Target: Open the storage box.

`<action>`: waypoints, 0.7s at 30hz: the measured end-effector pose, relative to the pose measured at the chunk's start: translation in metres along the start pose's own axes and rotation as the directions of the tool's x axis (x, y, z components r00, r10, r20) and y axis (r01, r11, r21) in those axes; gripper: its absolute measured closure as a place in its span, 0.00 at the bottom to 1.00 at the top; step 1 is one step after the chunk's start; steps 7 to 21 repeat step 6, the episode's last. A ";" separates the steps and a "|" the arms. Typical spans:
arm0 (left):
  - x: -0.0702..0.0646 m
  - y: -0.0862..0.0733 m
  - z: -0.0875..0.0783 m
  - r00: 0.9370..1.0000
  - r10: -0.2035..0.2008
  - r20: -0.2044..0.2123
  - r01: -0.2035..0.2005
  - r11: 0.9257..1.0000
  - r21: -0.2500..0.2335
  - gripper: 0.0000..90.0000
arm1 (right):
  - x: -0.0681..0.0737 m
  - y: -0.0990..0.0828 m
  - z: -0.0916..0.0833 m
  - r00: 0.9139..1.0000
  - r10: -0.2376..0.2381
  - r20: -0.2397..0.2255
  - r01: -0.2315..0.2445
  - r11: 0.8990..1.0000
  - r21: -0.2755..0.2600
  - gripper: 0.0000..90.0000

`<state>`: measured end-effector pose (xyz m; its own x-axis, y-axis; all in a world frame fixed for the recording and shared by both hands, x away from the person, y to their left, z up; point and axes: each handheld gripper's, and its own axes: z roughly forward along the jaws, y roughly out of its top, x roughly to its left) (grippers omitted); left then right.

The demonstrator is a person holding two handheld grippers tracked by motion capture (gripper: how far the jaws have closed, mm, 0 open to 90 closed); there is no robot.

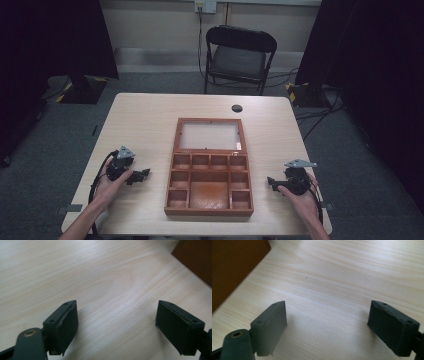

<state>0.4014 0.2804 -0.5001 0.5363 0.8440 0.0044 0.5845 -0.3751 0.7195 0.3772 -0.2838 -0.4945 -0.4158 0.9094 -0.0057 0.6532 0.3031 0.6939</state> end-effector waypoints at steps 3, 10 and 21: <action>-0.001 -0.001 0.001 1.000 -0.006 -0.009 0.006 1.000 -0.020 0.12 | 0.002 -0.002 0.002 1.000 0.006 0.007 -0.006 1.000 -0.027 0.13; 0.000 -0.001 0.001 1.000 0.000 -0.009 -0.001 1.000 -0.014 0.10 | 0.001 -0.005 0.002 1.000 0.003 0.007 -0.003 0.998 -0.055 0.13; 0.000 -0.001 0.001 1.000 0.000 -0.009 -0.001 1.000 -0.014 0.10 | 0.001 -0.005 0.002 1.000 0.003 0.007 -0.003 0.998 -0.055 0.13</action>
